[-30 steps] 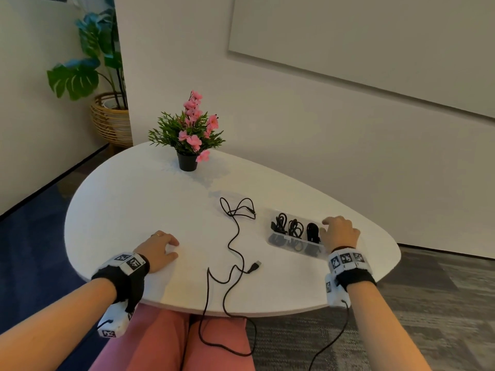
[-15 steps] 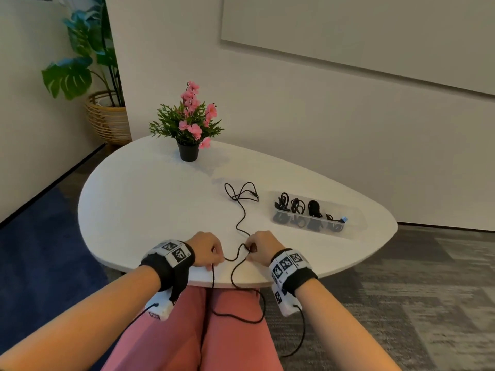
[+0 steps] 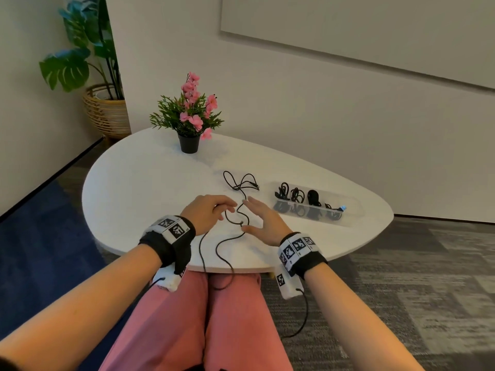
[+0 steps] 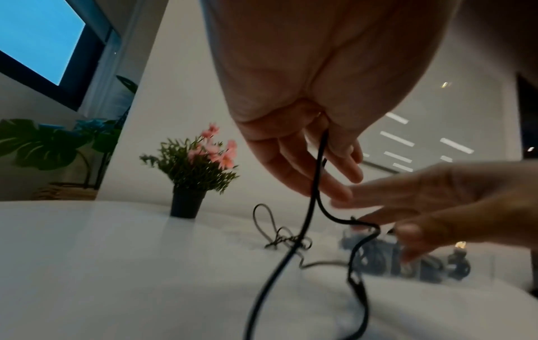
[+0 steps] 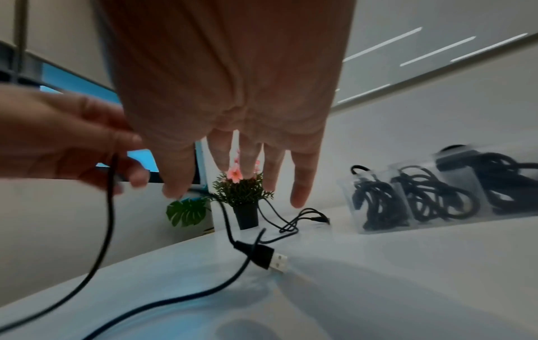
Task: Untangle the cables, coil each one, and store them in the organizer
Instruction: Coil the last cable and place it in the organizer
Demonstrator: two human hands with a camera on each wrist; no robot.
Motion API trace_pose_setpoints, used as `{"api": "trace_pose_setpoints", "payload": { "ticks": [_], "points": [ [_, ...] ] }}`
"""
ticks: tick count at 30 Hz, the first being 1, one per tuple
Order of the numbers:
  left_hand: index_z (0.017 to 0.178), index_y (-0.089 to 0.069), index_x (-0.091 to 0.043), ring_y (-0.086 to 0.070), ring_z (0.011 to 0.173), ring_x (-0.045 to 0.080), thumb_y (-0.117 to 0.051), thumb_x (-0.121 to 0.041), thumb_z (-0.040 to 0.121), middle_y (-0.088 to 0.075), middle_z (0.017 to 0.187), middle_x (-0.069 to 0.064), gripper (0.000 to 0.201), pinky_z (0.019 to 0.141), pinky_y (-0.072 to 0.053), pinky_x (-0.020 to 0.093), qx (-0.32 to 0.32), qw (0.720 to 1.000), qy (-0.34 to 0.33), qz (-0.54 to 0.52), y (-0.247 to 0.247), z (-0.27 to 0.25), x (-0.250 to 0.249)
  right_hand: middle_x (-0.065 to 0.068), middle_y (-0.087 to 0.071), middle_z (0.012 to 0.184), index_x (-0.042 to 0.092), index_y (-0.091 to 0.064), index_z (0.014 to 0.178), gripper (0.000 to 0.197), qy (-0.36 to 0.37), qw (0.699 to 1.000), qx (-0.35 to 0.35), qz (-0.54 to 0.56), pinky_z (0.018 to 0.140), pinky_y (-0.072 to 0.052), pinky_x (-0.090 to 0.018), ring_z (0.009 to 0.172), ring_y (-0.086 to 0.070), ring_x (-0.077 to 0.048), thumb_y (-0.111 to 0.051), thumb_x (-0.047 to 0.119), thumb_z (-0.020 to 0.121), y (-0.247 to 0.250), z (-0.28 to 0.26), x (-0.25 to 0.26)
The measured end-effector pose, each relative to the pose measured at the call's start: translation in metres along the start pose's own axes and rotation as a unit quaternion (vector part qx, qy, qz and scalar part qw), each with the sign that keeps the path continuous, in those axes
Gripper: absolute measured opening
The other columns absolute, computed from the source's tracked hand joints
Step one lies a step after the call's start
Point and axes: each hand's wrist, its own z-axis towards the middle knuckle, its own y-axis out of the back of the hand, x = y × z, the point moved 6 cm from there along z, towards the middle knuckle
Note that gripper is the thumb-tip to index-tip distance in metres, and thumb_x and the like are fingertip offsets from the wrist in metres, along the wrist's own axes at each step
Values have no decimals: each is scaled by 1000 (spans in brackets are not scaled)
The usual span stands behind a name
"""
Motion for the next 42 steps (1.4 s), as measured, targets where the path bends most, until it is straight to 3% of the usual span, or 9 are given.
{"api": "trace_pose_setpoints", "payload": {
  "ticks": [5, 9, 13, 16, 22, 28, 33, 39, 42],
  "points": [
    [116, -53, -18, -63, 58, 12, -44, -19, 98, -70, 95, -9, 21, 61, -46, 11, -94, 987, -93, -87, 34, -5, -56, -3, -69, 106, 14, -62, 122, 35, -10, 994, -68, 86, 89, -48, -28, 94, -64, -11, -62, 26, 89, 9, 4, 26],
    [109, -61, -17, -55, 58, 5, -47, -20, 97, -70, 87, -10, 19, 59, -42, 11, -157, 972, -163, -65, 66, -19, -88, -1, -68, 82, 12, -71, 105, 18, -1, 969, -146, 201, 57, -44, -15, 49, -54, -1, -61, 16, 90, 29, 5, 50],
    [105, -63, -35, -58, 69, 7, -41, -39, 96, -67, 78, -20, 24, 60, -44, 24, -218, 962, -155, 54, 87, -29, -84, -9, -69, 88, 12, -69, 91, 23, -15, 905, -241, 349, 50, -46, -16, 52, -60, -8, -50, -1, 92, 63, 0, 59],
    [113, -58, -38, -55, 66, 1, -37, -45, 97, -64, 78, -22, 28, 56, -38, 20, -209, 962, -119, 131, 96, -32, -68, -5, -68, 83, 9, -67, 90, 21, -12, 855, -310, 415, 57, -51, -17, 59, -63, -12, -49, -1, 92, 97, -8, 54],
    [96, -60, -36, -53, 73, 8, -34, -33, 98, -60, 76, -15, 27, 65, -41, 28, -108, 959, -38, 258, 99, -35, -18, -3, -67, 90, 7, -67, 112, 22, -22, 836, -427, 344, 67, -51, -16, 63, -61, 4, -58, 11, 91, 158, -27, 19],
    [102, -65, -27, -60, 87, 13, -38, -36, 98, -67, 93, -11, 29, 77, -46, 30, 15, 968, -19, 250, 57, -38, 2, -8, -60, 90, 8, -61, 121, 32, -2, 888, -362, 283, 77, -55, -25, 66, -57, -6, -58, 20, 92, 150, -21, 29],
    [105, -64, -26, -58, 86, 13, -47, -36, 95, -66, 99, -6, 22, 77, -48, 31, -65, 986, -30, 153, 59, -31, -21, -15, -56, 99, 13, -62, 117, 26, 31, 909, -278, 309, 86, -55, -35, 85, -64, -25, -57, 10, 92, 118, -7, 59],
    [131, -47, -23, -50, 102, 0, -59, -23, 90, -48, 126, -5, 42, 78, -41, 9, -189, 978, -91, 8, 78, -26, -52, -8, -62, 102, 13, -67, 106, 24, 105, 921, -138, 348, 85, -53, -30, 93, -66, -14, -54, -1, 91, 90, -1, 95],
    [143, -29, -22, -39, 122, 2, -59, -11, 89, -34, 144, -1, 63, 93, -39, 16, -177, 978, -111, -3, 73, -24, -57, 2, -67, 91, 11, -68, 94, 17, 112, 931, -84, 336, 74, -52, -26, 87, -68, -12, -56, -1, 90, 77, -1, 107]
  ]
}}
